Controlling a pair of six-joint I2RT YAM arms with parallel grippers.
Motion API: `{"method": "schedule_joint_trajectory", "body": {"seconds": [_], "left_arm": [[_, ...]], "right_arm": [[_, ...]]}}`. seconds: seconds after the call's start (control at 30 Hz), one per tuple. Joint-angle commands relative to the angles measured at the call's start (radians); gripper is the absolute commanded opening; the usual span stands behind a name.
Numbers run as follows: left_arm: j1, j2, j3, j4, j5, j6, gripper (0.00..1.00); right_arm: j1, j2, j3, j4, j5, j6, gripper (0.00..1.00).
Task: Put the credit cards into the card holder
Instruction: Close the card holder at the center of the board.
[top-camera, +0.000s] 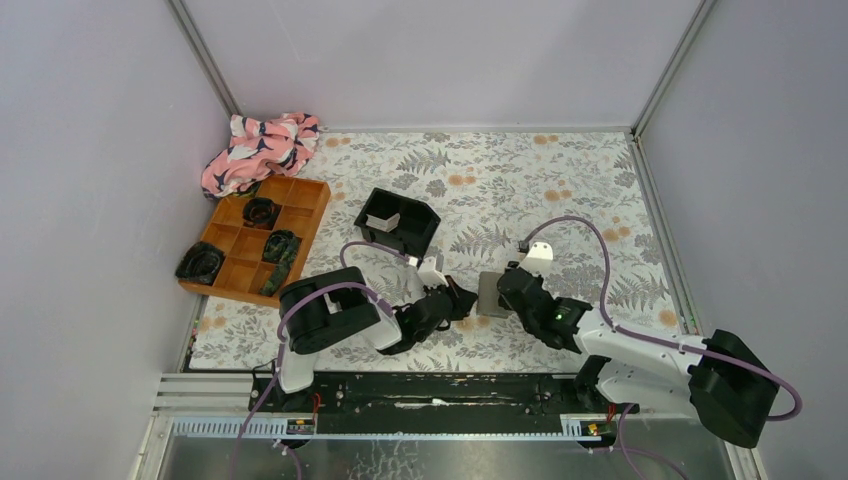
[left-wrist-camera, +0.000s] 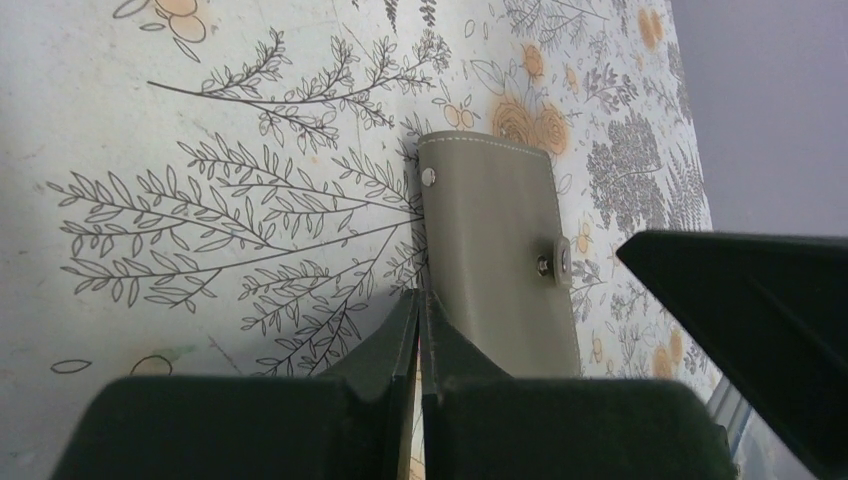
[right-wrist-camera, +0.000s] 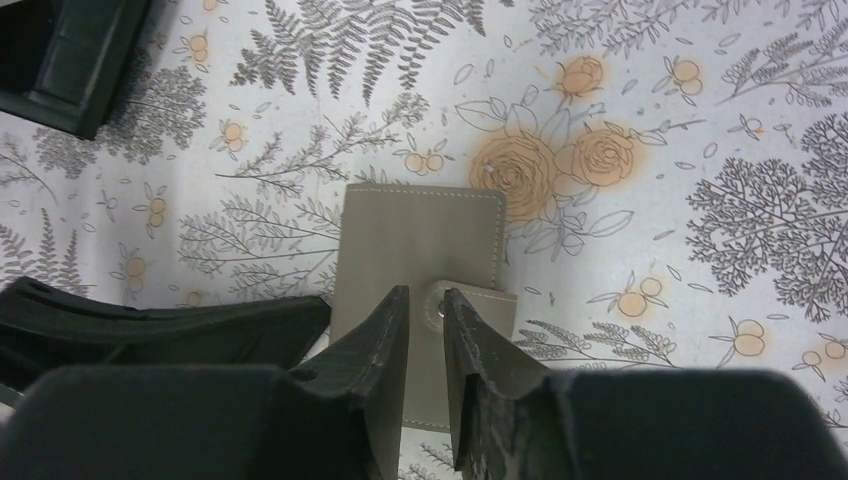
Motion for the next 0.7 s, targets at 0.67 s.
{"method": "schedule_joint_trajectory", "body": {"seconds": [0.67], "left_arm": [[0.009,0.035,-0.096,0.136,0.129,0.085,0.05]], "right_arm": [[-0.016,0.062,0.142,-0.168,0.076,0.034,0.32]]}}
